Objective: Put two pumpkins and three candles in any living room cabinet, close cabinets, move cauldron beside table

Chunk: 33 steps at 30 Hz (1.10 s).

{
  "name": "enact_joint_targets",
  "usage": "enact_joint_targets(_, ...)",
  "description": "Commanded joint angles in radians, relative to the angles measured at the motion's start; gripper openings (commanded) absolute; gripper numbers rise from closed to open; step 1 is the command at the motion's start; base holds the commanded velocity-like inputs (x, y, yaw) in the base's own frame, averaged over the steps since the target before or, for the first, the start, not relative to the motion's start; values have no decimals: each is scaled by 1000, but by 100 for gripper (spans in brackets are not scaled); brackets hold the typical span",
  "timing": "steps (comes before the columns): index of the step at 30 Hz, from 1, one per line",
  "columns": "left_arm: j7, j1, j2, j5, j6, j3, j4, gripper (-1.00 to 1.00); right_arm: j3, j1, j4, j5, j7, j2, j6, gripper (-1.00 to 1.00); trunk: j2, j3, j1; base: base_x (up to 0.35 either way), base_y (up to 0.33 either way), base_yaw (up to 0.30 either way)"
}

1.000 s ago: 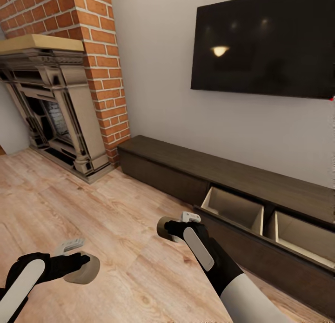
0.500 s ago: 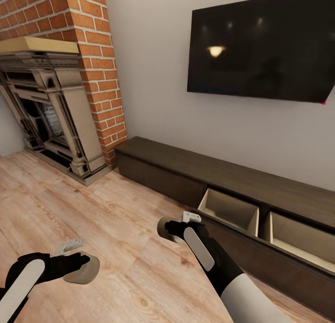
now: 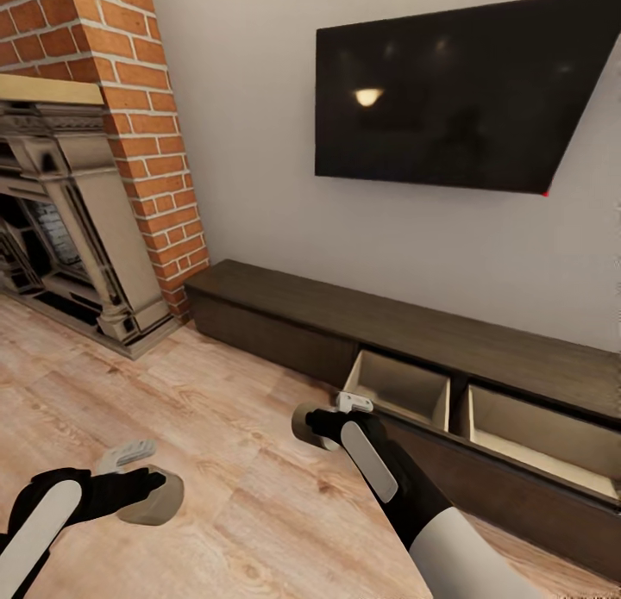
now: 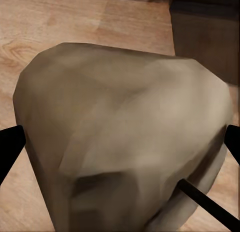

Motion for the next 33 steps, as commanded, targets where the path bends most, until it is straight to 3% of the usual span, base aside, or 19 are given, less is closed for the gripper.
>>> enact_joint_targets(1, 12, -1, 1, 8, 1, -2, -2, -100, 2, -1, -1, -9, -9, 0, 0, -100, 7, 2, -4, 0, 0, -86)
enact_joint_targets(7, 12, -1, 3, 9, 1, -2, -4, -100, 2, -1, -1, -9, -9, 0, 0, -100, 49, 21, -27, 0, 0, -24)
enact_joint_targets(20, 12, -1, 4, 16, 1, 1, -5, -100, 2, -1, -1, -9, -9, 1, 0, -100, 49, 21, -27, -53, 0, -4)
enact_joint_targets(27, 12, 0, 4, 15, 1, 2, -7, -100, 2, -1, -1, -10, -6, 1, 0, -100, 49, 21, -27, -42, 0, -211)
enact_joint_targets(33, 12, -1, 4, 17, 1, 2, -7, -100, 2, -1, -1, -13, -4, 0, 0, -100, 91, 40, -50, -2, 0, -274)
